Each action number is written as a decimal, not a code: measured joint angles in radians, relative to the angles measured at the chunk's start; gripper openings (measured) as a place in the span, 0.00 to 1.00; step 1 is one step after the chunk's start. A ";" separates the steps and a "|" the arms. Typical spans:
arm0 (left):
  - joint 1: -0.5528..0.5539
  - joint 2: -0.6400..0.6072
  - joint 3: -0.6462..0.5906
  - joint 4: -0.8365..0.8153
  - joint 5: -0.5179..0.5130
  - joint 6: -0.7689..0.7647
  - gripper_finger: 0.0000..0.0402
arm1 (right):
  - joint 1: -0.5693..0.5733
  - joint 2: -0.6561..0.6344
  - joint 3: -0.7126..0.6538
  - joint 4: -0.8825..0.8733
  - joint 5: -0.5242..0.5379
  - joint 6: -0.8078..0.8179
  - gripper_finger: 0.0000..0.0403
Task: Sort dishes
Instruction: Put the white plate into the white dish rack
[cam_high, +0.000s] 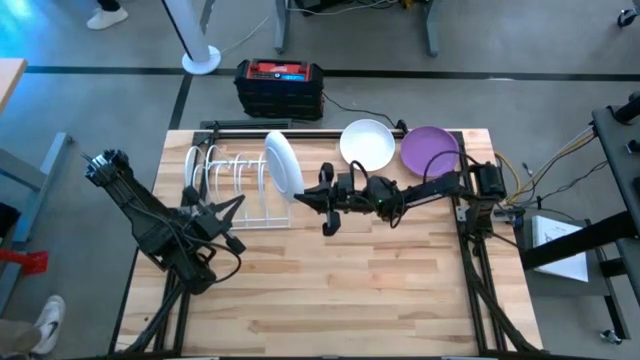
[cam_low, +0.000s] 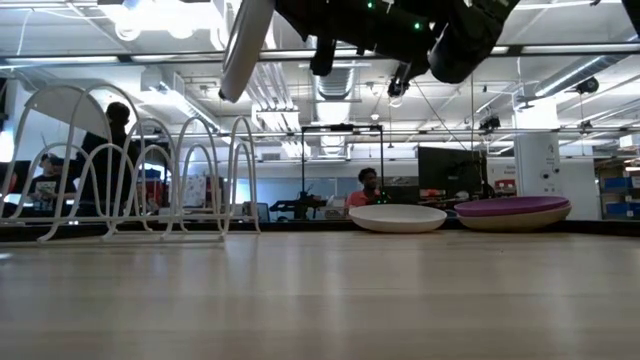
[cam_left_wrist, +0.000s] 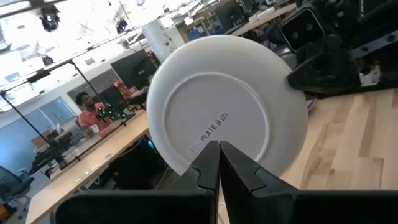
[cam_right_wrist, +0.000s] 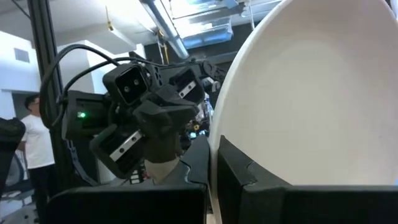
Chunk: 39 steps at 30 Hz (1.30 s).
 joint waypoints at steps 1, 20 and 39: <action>0.000 0.000 0.000 -0.001 0.007 -0.001 0.00 | -0.003 0.000 -0.002 0.000 0.000 0.000 0.00; 0.026 0.000 -0.001 0.002 -0.035 -0.030 0.00 | -0.136 -0.222 -0.198 -0.010 -0.063 -0.079 0.00; 0.338 0.002 0.016 -0.003 -0.035 0.056 0.00 | -0.341 -0.284 -0.372 -0.038 -0.148 0.018 0.00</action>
